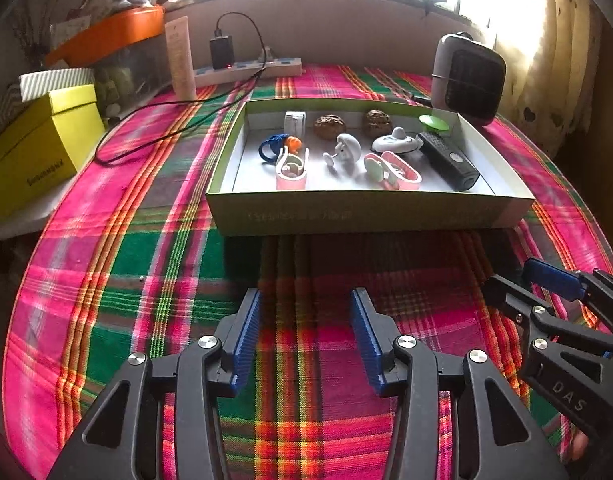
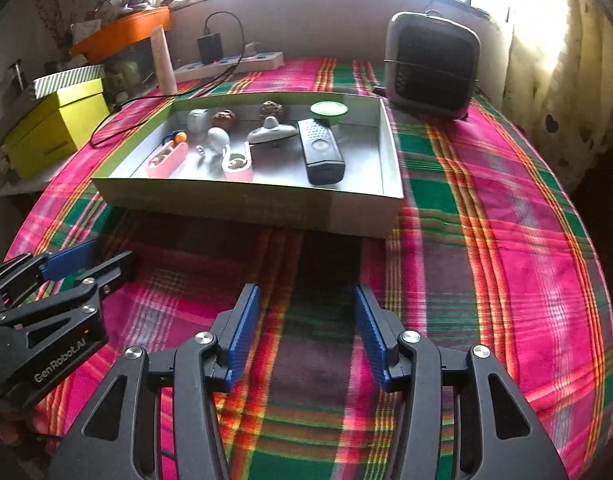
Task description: Organize objects
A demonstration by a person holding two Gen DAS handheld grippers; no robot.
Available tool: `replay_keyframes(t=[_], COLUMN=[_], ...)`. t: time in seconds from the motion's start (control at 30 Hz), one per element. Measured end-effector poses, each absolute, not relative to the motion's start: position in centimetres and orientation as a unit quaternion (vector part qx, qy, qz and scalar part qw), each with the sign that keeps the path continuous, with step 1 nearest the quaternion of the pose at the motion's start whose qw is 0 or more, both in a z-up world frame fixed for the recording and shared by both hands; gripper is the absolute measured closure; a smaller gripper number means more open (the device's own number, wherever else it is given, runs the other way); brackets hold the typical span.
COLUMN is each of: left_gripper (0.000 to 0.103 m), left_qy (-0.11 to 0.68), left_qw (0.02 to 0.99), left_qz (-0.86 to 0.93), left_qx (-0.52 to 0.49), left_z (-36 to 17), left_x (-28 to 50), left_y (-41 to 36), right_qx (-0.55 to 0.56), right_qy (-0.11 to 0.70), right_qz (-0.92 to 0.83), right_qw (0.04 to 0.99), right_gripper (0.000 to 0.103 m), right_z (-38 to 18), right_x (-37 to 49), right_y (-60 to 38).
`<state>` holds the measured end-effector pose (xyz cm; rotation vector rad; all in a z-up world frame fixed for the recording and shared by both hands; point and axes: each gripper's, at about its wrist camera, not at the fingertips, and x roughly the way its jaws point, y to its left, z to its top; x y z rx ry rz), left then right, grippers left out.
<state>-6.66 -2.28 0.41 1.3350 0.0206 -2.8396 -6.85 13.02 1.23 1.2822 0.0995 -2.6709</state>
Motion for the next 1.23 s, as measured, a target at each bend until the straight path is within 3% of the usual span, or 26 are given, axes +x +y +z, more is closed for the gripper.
replay_keyframes(t=[0.33, 1.23], left_gripper=[0.048, 0.046], left_qy=[0.004, 0.004], left_qw=[-0.001, -0.001], left_qz=[-0.904, -0.904], left_qx=[0.427, 0.427], left_z=[0.39, 0.45], left_x=[-6.78, -6.75], left_y=[-1.77, -1.7], right_qx=[0.432, 0.432], right_qy=[0.037, 0.038], right_qz=[-0.897, -0.897], right_qw=[0.089, 0.088], right_gripper=[0.05, 0.049], right_z=[1.11, 1.21], right_x=[-6.88, -6.92], right_y=[12.89, 12.83])
